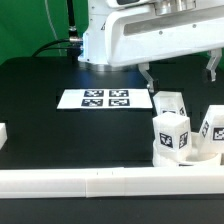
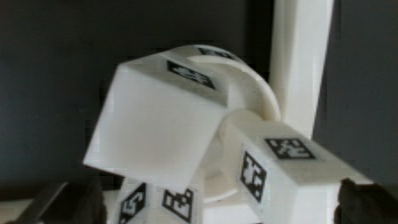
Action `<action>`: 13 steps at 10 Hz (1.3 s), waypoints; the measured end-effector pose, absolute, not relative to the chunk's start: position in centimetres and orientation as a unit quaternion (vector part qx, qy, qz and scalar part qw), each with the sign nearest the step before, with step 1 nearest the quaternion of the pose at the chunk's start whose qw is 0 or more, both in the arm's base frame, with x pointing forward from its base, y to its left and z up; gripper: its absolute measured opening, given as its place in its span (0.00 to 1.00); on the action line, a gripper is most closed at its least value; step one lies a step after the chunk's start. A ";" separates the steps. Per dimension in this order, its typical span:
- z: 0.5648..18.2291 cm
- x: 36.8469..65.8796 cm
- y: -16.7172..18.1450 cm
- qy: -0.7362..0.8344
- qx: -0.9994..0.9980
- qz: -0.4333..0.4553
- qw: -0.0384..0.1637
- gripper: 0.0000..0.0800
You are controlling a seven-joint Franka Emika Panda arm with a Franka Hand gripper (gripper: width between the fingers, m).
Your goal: Assemble stool
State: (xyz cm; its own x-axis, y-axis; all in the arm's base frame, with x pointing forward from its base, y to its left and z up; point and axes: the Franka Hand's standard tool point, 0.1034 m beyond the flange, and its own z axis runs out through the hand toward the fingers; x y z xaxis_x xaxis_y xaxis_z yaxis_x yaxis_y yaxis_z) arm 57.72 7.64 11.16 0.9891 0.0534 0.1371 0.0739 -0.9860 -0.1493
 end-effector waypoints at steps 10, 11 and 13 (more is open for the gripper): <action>10.1 57.4 7.3 -0.362 -0.929 -0.065 0.035 0.81; 10.1 57.4 7.1 -0.388 -0.919 -0.065 0.030 0.81; 9.4 56.9 7.1 -0.445 -0.893 -0.062 0.020 0.81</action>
Offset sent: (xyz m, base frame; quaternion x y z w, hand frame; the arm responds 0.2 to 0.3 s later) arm 0.0000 0.0000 0.0000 0.0000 0.0000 -0.1938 0.9810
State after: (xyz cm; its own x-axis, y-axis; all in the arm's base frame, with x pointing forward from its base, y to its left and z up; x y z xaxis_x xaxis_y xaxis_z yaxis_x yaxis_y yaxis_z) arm 56.93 7.06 9.45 0.5973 0.7918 0.1280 0.7968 -0.6040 0.0183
